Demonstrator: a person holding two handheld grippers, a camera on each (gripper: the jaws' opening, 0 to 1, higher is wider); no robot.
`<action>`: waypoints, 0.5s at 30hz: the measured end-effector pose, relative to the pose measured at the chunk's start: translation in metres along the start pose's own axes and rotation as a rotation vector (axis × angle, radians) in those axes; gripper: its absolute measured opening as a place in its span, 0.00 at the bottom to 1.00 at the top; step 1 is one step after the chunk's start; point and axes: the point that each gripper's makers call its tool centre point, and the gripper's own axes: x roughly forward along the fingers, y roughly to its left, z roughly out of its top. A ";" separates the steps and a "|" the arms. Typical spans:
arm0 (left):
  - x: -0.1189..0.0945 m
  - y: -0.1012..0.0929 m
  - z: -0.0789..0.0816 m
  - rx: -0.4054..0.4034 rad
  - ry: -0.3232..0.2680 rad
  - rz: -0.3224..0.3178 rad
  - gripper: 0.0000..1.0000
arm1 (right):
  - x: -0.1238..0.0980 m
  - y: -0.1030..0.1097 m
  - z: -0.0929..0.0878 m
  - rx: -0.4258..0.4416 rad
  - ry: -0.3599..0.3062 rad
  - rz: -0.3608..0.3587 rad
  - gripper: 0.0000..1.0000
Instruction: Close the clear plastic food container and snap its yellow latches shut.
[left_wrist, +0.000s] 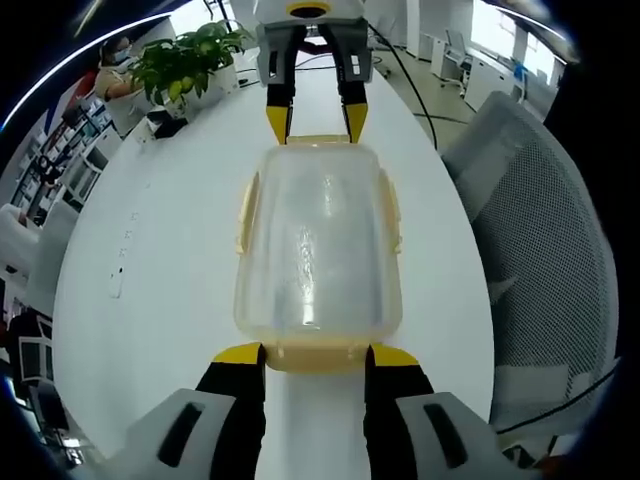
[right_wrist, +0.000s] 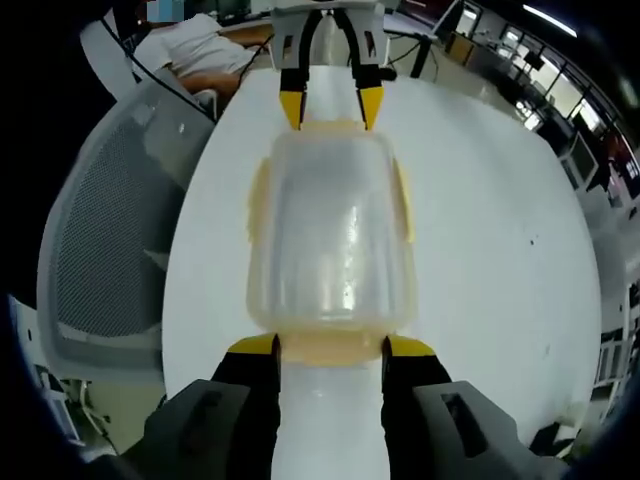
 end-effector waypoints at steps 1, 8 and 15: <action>0.001 0.001 0.002 0.001 -0.001 -0.001 0.32 | 0.000 -0.001 -0.002 0.000 0.002 0.000 0.36; 0.013 0.005 0.012 0.002 -0.006 -0.015 0.32 | 0.001 -0.006 -0.018 0.007 0.027 0.012 0.36; 0.023 0.009 0.020 -0.001 -0.014 -0.025 0.32 | 0.001 -0.010 -0.031 0.008 0.038 0.015 0.36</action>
